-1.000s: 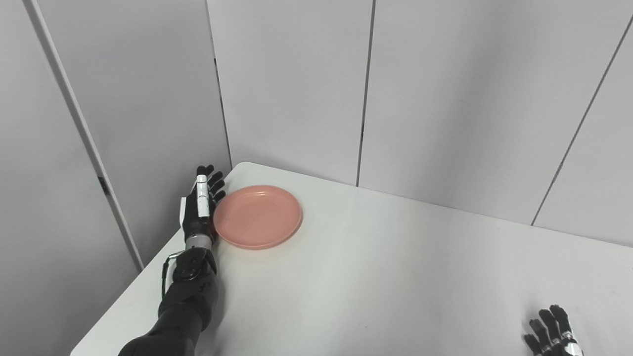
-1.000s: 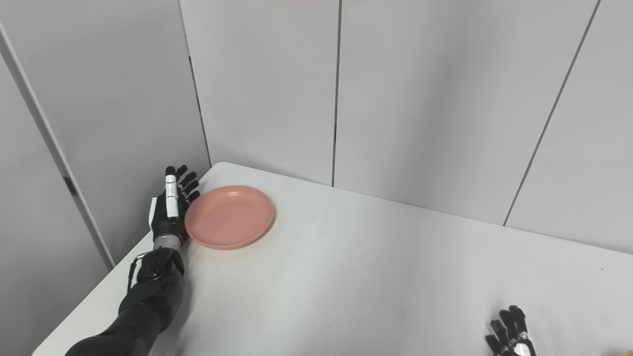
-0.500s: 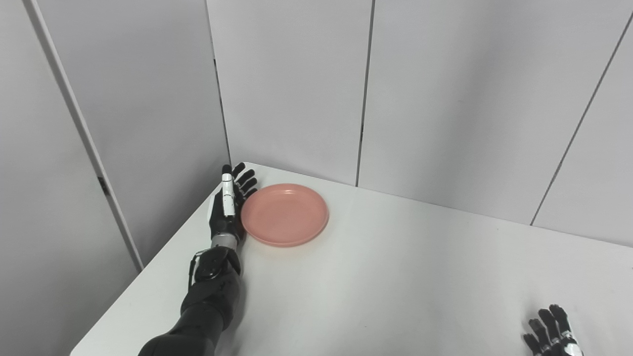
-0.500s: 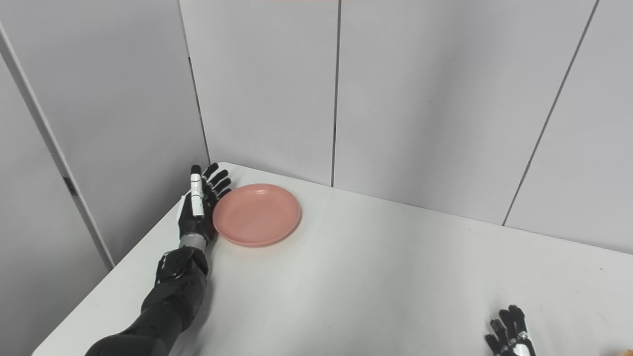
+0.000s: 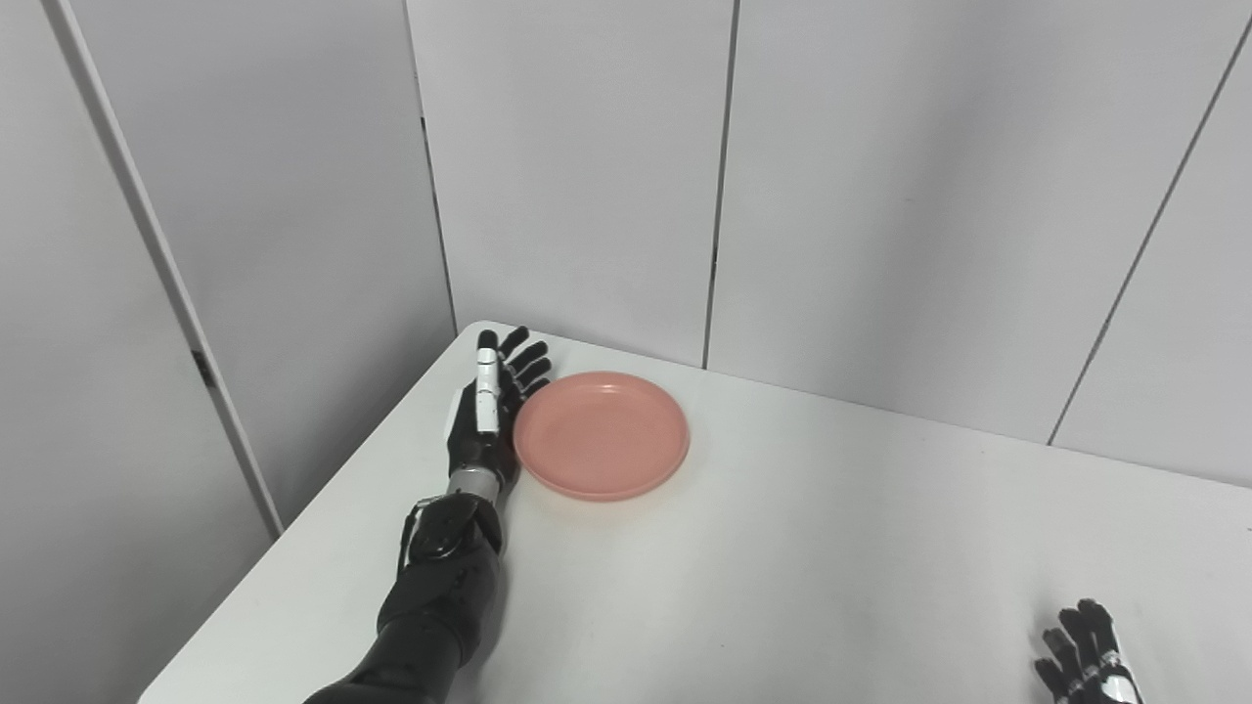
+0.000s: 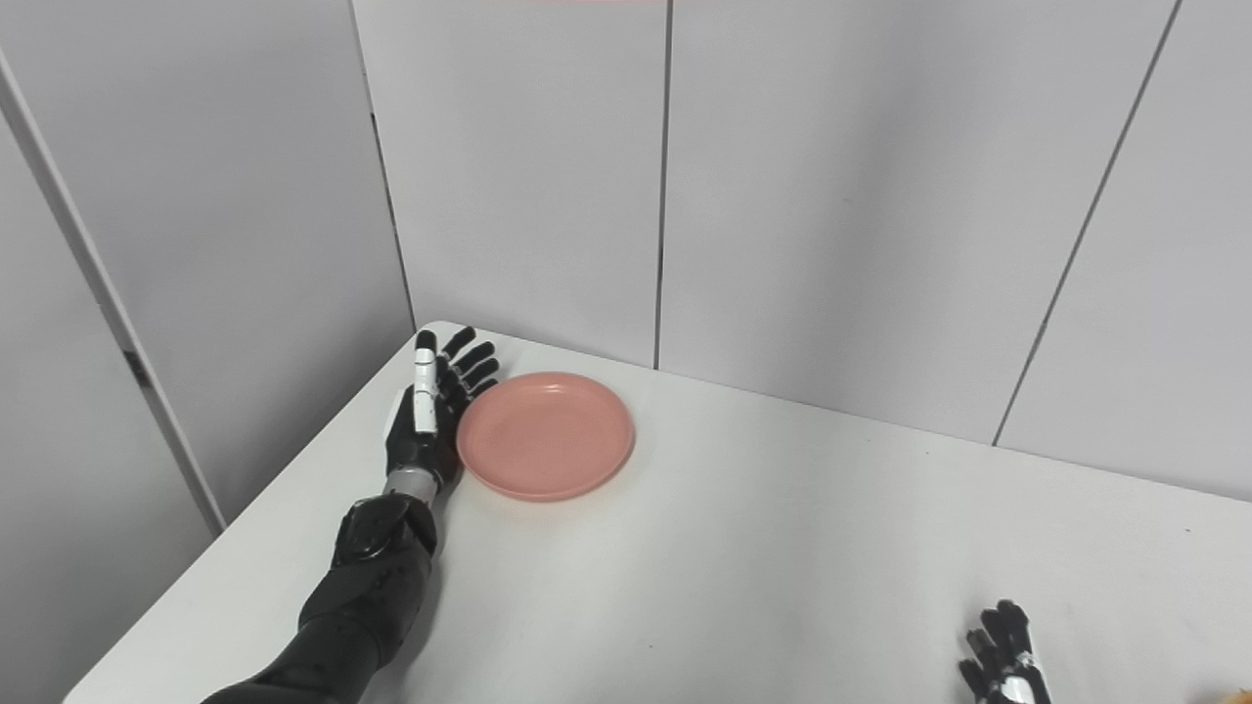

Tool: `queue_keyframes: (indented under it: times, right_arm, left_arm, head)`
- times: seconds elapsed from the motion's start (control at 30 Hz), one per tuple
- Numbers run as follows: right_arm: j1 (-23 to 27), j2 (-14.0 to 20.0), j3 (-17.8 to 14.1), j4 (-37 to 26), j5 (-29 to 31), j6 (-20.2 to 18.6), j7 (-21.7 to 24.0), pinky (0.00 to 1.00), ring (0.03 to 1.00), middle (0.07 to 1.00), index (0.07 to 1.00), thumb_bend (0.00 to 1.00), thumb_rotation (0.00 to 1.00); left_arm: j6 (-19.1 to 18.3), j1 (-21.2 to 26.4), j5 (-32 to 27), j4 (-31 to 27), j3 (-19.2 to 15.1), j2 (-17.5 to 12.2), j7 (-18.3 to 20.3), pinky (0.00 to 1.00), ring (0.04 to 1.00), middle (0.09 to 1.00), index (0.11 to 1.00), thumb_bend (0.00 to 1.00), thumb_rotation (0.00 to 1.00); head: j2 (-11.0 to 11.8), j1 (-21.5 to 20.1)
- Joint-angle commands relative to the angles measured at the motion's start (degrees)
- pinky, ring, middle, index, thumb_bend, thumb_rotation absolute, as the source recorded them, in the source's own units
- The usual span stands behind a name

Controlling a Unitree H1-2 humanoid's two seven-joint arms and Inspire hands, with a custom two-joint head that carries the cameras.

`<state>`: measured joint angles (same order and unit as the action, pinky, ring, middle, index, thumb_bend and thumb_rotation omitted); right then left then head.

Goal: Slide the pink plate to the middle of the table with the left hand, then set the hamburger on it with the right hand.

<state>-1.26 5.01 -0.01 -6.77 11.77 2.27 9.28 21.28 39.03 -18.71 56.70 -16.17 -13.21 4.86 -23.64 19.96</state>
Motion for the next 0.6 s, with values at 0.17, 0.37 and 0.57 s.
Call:
queue_keyframes:
  times: [0.17, 0.37, 0.57]
  right_arm:
    - [-1.07, -1.42, 1.33, 0.91, -1.46, 0.26, -0.35, 1.0, 1.0, 1.0, 1.0, 0.67, 0.92]
    - [-1.41, -3.18, 2.51, -0.95, -4.54, -0.56, -2.37, 1.0, 1.0, 1.0, 1.0, 0.62, 0.88]
    - [-1.95, -5.18, 3.69, -2.51, -8.1, -0.16, -4.25, 1.0, 0.999, 1.0, 1.0, 0.55, 0.81]
  left_arm:
    - [-3.58, -2.13, 3.15, -2.33, 3.45, 2.64, -0.23, 0.88, 0.849, 0.808, 0.819, 0.79, 1.0]
    - [-5.94, -3.44, 2.51, -6.04, 4.11, 3.95, 1.85, 0.9, 0.878, 0.836, 0.836, 0.77, 1.0]
    - [-8.05, -4.93, 2.44, -9.82, 4.39, 5.86, 2.14, 0.87, 0.86, 0.836, 0.835, 0.76, 1.0]
  head:
    - [-1.17, -5.73]
    - [-2.78, -13.77]
    - [-3.42, -19.51]
